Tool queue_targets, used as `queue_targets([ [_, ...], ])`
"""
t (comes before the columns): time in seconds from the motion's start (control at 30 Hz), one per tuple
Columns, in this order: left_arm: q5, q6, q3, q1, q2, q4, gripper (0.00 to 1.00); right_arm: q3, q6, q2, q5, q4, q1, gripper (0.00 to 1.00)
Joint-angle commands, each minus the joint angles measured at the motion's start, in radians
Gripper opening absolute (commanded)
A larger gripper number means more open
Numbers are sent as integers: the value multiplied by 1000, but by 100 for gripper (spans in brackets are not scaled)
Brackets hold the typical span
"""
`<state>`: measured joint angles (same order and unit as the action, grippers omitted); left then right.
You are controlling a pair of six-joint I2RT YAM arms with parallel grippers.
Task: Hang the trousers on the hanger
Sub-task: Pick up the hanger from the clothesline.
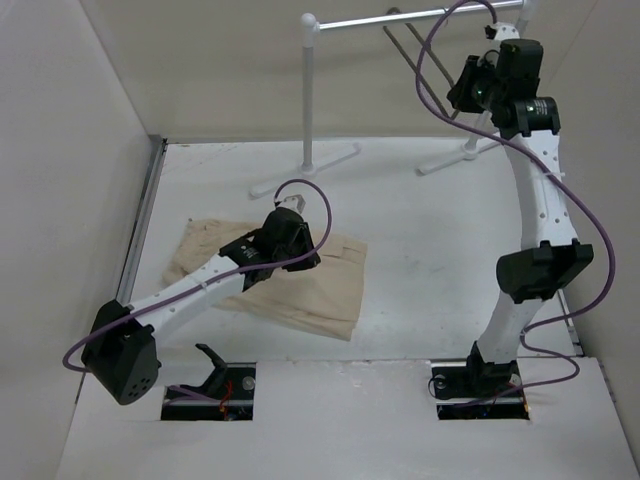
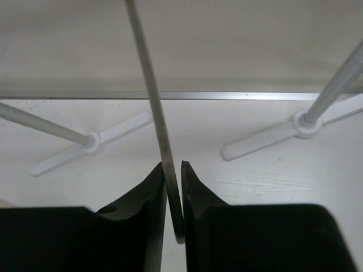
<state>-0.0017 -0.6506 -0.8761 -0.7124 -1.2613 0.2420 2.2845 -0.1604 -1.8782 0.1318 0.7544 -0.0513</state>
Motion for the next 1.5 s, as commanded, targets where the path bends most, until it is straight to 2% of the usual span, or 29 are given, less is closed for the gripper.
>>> queue_targets([
  [0.0, -17, -9, 14, -3, 49, -35, 16, -13, 73, 16, -115, -101, -77, 16],
  [0.07, -17, -14, 22, 4, 57, -36, 16, -16, 99, 16, -173, -105, -106, 9],
  [0.23, -17, -18, 35, 14, 72, -44, 16, -28, 134, 27, -276, -150, -167, 0],
  [0.6, -17, -26, 48, 20, 83, -56, 16, -31, 162, 79, -443, -222, -250, 0],
  [0.9, -24, -29, 45, 17, 80, -59, 16, -37, 131, 146, -480, -141, -278, 0],
  [1.17, -30, -38, 46, 1, 80, -67, 16, -140, 108, 220, -508, -153, -284, 0],
  [1.47, -40, -44, 34, -2, 77, -67, 16, -419, 82, 411, -489, -237, -285, 0],
])
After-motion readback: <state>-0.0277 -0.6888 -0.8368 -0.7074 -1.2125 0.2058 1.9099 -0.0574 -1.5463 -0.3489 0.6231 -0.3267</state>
